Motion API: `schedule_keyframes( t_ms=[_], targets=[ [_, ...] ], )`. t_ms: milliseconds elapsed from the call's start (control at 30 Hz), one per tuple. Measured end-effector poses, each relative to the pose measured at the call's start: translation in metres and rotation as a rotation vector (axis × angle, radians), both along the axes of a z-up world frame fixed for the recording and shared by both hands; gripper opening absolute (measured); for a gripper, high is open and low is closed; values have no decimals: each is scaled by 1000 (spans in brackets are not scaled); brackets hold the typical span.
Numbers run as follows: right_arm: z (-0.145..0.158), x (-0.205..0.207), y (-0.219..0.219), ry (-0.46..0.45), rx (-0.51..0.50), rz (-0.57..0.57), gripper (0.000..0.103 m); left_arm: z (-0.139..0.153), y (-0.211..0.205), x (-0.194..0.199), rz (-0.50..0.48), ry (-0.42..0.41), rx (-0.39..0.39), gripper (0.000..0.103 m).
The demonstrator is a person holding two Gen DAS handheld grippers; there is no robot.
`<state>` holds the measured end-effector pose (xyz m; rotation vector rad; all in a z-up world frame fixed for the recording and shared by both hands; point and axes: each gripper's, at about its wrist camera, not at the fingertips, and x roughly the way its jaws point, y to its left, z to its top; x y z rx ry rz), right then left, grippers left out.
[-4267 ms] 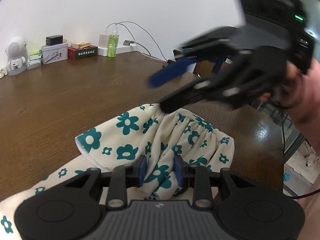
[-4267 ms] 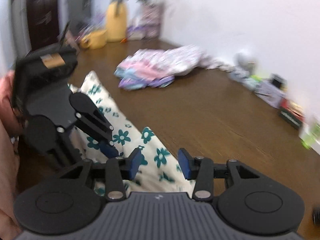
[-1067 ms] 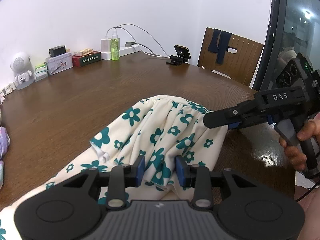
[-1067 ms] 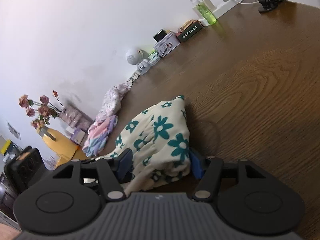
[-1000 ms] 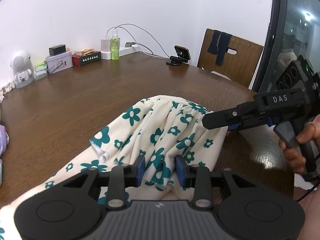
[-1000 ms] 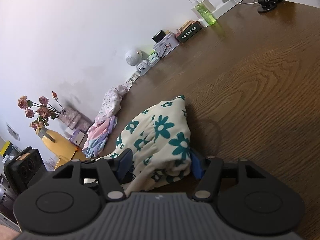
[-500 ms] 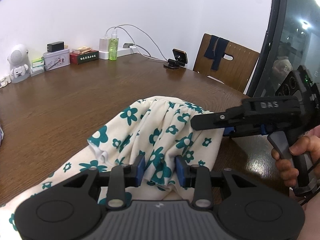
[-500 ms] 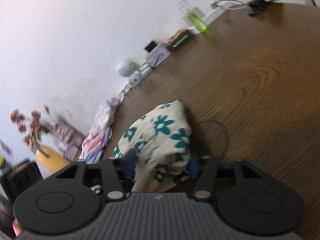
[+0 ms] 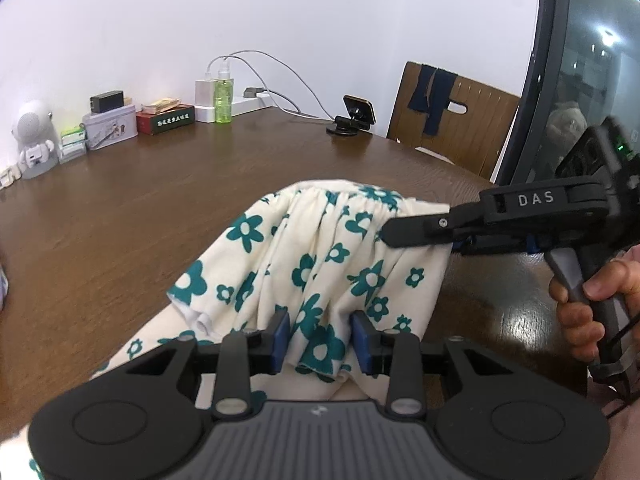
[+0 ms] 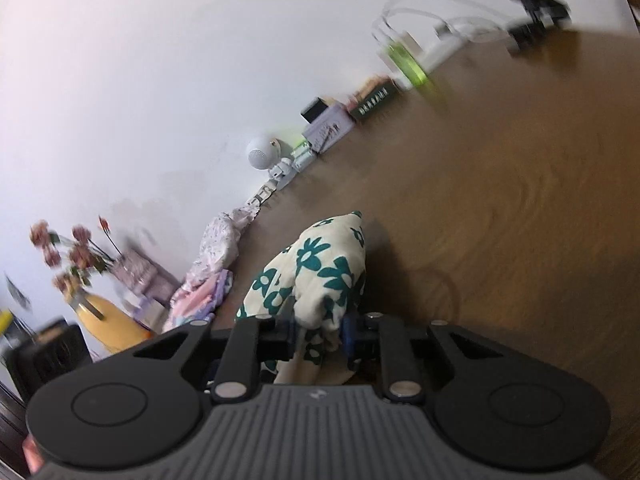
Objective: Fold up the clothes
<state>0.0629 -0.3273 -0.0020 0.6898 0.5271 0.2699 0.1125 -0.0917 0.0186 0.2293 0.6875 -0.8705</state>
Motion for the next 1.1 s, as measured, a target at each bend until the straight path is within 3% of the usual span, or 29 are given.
schedule_keyframes(
  t_ms=[300, 633, 867, 1100],
  targets=[
    [35, 2, -15, -98, -269, -54, 20, 0, -56, 25, -42, -38, 29, 32],
    [58, 18, -2, -167, -591, -59, 20, -7, -103, 62, -70, -36, -15, 33],
    [61, 17, 16, -199, -727, -58, 19, 1, -85, 60, -46, -25, -40, 38],
    [64, 15, 38, -237, -865, -32, 19, 22, -27, 39, 33, -84, -2, 40]
  ],
)
